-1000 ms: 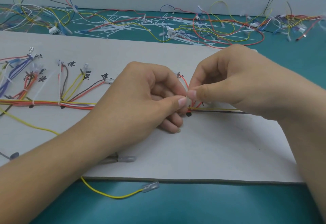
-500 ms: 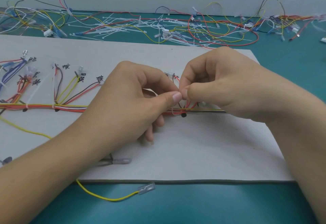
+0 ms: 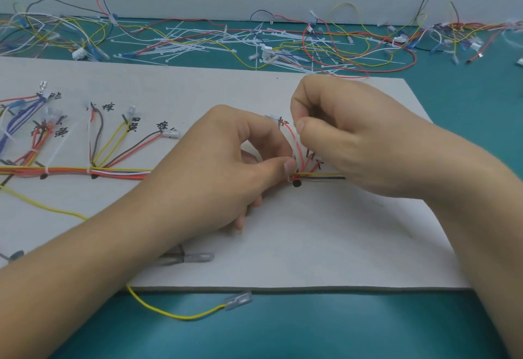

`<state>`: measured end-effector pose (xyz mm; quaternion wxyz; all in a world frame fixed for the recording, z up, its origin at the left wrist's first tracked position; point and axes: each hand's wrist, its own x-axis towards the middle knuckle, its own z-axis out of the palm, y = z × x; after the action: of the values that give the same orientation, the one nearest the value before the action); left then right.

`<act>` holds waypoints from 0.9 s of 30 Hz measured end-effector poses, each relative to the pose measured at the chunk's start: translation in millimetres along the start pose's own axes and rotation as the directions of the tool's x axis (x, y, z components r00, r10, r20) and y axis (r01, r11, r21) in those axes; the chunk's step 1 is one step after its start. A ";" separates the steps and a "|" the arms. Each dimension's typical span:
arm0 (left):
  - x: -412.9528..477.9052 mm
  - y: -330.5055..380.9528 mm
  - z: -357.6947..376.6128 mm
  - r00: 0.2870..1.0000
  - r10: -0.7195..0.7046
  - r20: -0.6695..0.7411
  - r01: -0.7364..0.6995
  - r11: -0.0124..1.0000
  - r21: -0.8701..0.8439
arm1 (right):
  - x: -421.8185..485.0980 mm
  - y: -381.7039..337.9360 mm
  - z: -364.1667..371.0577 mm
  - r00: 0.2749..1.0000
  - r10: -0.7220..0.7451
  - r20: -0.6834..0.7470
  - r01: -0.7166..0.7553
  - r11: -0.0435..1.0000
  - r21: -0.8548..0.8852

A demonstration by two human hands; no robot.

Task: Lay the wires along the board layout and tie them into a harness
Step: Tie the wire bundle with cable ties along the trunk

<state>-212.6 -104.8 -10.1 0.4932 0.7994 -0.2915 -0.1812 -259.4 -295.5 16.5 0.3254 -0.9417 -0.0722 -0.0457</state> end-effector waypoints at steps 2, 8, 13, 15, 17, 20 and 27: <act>0.1 0.3 -0.2 1.000 -0.005 0.006 0.005 1.000 0.010 | 1.2 -0.6 -1.3 0.999 -0.023 -0.044 0.023 1.000 -0.004; -0.3 2.6 1.7 1.000 -0.004 0.008 0.003 0.999 0.048 | 3.0 -0.2 -1.1 0.988 -0.047 -0.149 0.041 0.998 -0.042; 0.6 4.1 4.5 1.000 0.018 -0.014 -0.016 0.992 0.127 | 5.8 -0.9 3.0 0.974 -0.066 -0.215 0.040 0.991 -0.124; 0.8 5.7 5.4 0.999 0.040 -0.022 -0.036 0.984 0.175 | 7.0 -0.7 5.5 0.968 -0.065 -0.243 0.032 0.990 -0.136; 0.5 7.1 6.0 0.998 0.052 -0.025 -0.046 0.980 0.191 | 7.6 0.0 7.4 0.964 -0.056 -0.258 0.019 0.989 -0.143; -0.6 7.5 6.3 0.997 0.076 -0.025 -0.069 0.973 0.219 | 7.8 1.3 8.8 0.958 -0.044 -0.283 0.000 0.988 -0.154; -1.2 7.1 6.6 0.993 0.115 -0.037 -0.101 0.957 0.273 | 5.6 -3.5 4.0 0.957 -0.024 -0.290 0.024 1.000 -0.001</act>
<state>-219.4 -110.9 -6.7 0.3961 0.8465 -0.3436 -0.0915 -254.2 -289.7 16.2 0.3330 -0.9235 -0.0352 -0.1870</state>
